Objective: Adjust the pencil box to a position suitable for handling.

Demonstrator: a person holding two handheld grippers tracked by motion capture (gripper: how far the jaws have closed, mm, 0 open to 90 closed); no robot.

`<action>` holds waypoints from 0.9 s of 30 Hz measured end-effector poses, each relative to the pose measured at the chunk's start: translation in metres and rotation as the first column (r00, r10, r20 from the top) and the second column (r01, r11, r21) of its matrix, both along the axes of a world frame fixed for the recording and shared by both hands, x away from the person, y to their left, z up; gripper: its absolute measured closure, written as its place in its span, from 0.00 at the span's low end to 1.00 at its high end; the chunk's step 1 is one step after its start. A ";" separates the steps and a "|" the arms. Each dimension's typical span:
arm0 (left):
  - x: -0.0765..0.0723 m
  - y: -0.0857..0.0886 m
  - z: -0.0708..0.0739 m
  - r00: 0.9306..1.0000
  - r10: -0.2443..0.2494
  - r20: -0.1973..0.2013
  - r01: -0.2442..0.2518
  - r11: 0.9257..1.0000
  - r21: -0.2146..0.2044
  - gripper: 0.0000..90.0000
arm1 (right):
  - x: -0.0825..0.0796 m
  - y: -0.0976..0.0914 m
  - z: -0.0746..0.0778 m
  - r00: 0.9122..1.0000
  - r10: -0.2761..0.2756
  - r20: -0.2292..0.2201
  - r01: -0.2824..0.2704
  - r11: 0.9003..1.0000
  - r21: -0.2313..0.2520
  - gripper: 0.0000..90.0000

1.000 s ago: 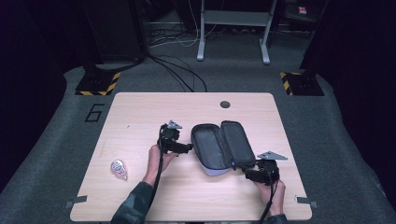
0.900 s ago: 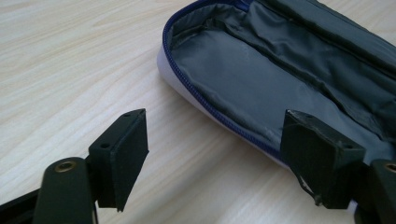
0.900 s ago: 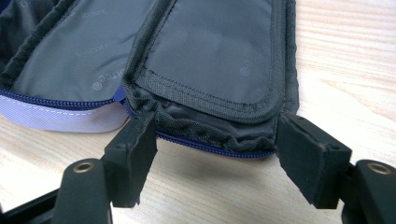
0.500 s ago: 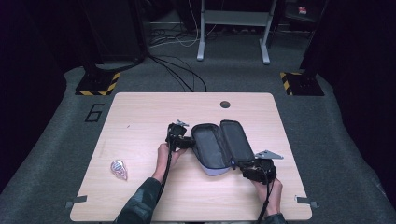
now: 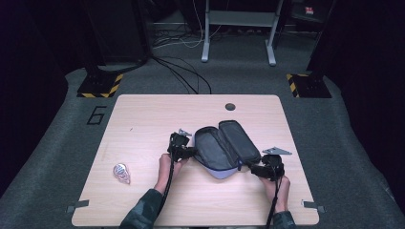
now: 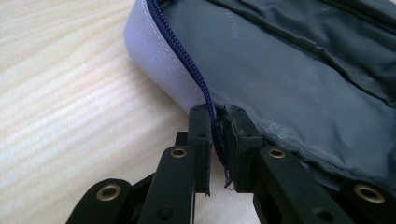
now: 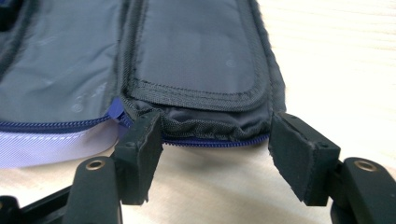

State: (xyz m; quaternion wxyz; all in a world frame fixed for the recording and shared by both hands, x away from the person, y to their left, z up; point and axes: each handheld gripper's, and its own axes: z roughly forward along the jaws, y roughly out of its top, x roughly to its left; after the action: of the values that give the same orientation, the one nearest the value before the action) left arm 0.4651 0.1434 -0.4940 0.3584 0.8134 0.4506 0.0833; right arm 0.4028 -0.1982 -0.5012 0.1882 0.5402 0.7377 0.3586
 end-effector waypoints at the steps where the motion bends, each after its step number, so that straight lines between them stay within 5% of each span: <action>1: -0.003 0.001 0.001 1.000 0.002 -0.003 -0.002 1.000 -0.003 0.90 | 0.003 -0.001 0.000 1.000 0.003 -0.002 -0.003 1.000 0.001 0.39; 10: -0.034 0.014 -0.005 1.000 0.022 0.011 -0.021 0.999 -0.041 0.89 | 0.023 -0.002 -0.002 0.999 0.010 -0.039 -0.008 0.999 0.051 0.39; 17: -0.064 0.017 -0.010 0.998 0.066 0.000 -0.066 0.994 -0.083 0.88 | 0.048 0.009 0.001 0.998 0.044 -0.048 -0.041 0.998 0.052 0.40; 21: -0.078 0.019 -0.009 0.998 0.052 -0.020 -0.054 0.993 -0.104 0.85 | 0.056 0.016 0.003 0.998 0.043 -0.051 -0.041 0.998 0.050 0.40; 25: -0.079 0.030 0.002 0.998 0.064 -0.003 -0.064 0.994 -0.093 0.64 | 0.047 0.017 0.006 0.999 0.011 -0.052 -0.008 0.997 0.076 0.39; 27: -0.077 0.039 0.010 0.996 0.067 0.050 -0.064 0.996 -0.067 0.54 | 0.040 0.016 0.008 0.999 0.001 -0.050 0.004 0.996 0.092 0.38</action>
State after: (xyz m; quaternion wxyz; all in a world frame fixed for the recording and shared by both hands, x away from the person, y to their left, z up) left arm 0.3882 0.1819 -0.4838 0.3933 0.7836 0.4700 0.1015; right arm 0.4424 -0.1819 -0.4930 0.1449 0.5575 0.7245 0.3785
